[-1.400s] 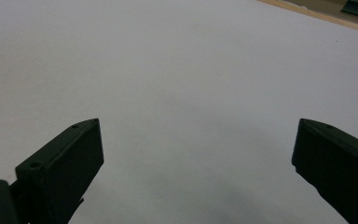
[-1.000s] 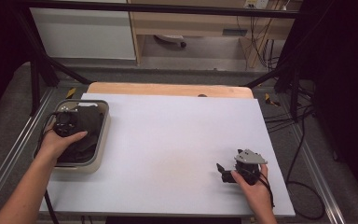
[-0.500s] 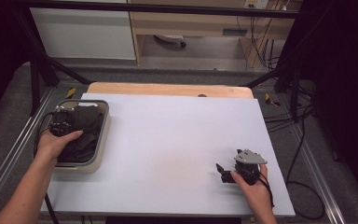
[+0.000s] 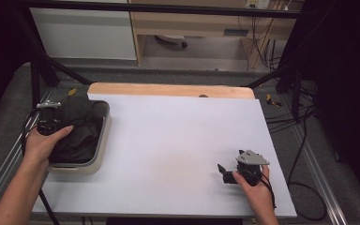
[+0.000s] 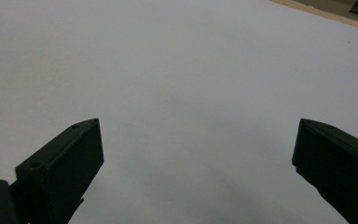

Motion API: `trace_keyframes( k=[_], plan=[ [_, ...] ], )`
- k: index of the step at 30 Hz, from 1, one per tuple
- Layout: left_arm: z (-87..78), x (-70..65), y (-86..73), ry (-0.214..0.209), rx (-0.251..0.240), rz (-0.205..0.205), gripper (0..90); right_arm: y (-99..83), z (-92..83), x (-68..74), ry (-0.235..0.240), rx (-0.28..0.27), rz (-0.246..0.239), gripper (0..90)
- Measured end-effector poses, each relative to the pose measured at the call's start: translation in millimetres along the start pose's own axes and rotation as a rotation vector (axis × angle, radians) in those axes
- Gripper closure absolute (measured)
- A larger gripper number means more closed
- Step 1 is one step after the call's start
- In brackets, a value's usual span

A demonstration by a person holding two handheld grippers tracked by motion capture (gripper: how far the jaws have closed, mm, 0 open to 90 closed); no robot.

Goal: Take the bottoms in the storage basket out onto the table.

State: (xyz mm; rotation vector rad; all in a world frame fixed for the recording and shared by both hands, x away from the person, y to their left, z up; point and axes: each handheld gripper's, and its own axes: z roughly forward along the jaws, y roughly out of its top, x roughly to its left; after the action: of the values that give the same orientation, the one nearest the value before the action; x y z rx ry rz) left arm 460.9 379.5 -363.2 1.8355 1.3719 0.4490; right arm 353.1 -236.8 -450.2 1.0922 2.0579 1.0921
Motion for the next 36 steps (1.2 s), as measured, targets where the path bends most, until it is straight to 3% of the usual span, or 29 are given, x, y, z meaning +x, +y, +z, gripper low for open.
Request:
trace_keyframes(
  k=[9, 19, 23, 36],
  plan=[
    [-29.7, -6.2, 16.8, -0.058, -0.117, -0.011, 50.1, 0.4, -1.0, -0.5, -0.001, -0.009, 0.007, 2.5],
    [-52.3, -12.6, 30.3, -0.110, -0.186, -0.005, 50.3, 0.3, -0.7, -0.8, -0.009, -0.010, 0.009, 2.5],
    [-55.9, -16.2, 32.4, -0.115, -0.190, 0.008, 50.2, 0.2, -0.8, -1.4, -0.010, -0.015, 0.004, 2.4],
    [-60.0, -13.0, 35.2, -0.170, -0.219, -0.041, 50.1, -0.2, -0.2, -1.2, -0.016, -0.011, 0.007, 2.2]
  ],
)
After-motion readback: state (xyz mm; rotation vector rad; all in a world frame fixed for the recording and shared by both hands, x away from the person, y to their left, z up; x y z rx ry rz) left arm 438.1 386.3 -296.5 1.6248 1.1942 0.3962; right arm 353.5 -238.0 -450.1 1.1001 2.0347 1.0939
